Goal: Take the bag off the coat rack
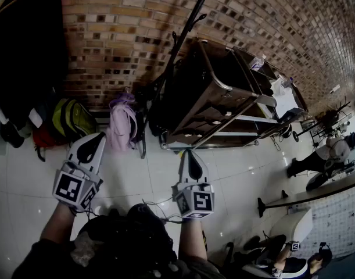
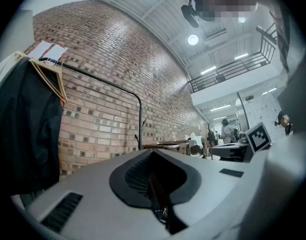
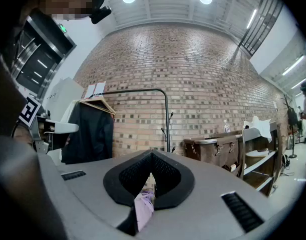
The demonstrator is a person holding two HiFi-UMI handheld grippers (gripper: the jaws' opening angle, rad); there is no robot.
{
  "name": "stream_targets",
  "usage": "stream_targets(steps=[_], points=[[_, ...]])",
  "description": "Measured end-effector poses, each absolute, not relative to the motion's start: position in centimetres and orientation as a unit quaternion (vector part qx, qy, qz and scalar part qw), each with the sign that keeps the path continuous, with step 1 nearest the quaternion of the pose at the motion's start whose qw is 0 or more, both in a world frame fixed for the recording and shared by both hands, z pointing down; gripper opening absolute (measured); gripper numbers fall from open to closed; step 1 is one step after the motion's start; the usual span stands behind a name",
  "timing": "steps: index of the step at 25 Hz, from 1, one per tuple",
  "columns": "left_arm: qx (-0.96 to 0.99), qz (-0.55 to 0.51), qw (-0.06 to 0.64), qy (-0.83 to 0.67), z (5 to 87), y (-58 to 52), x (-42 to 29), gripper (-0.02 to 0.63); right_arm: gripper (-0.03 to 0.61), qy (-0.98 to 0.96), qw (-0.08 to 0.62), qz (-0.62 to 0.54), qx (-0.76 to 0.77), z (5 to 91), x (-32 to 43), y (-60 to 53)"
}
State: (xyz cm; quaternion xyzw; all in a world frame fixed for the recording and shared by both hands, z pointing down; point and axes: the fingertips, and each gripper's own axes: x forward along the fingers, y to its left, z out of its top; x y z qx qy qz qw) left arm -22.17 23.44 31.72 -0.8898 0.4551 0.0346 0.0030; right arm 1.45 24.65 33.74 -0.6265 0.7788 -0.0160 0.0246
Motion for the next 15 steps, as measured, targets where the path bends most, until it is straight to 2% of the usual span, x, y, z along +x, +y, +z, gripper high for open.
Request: stream_targets(steps=[4, 9, 15], points=[[-0.886, 0.041, 0.003, 0.462, 32.0, 23.1, -23.2, 0.020, 0.023, 0.775, 0.003, 0.025, -0.631, 34.6, 2.1, 24.2], [-0.885, 0.044, 0.014, 0.463, 31.9, 22.5, -24.0, 0.020, 0.023, 0.777, 0.026, 0.005, -0.629, 35.4, 1.7, 22.8], [-0.871, 0.042, 0.015, 0.489, 32.9, 20.9, -25.3, 0.020, 0.023, 0.785, 0.009, 0.004, -0.620, 37.5, 1.7, 19.3]])
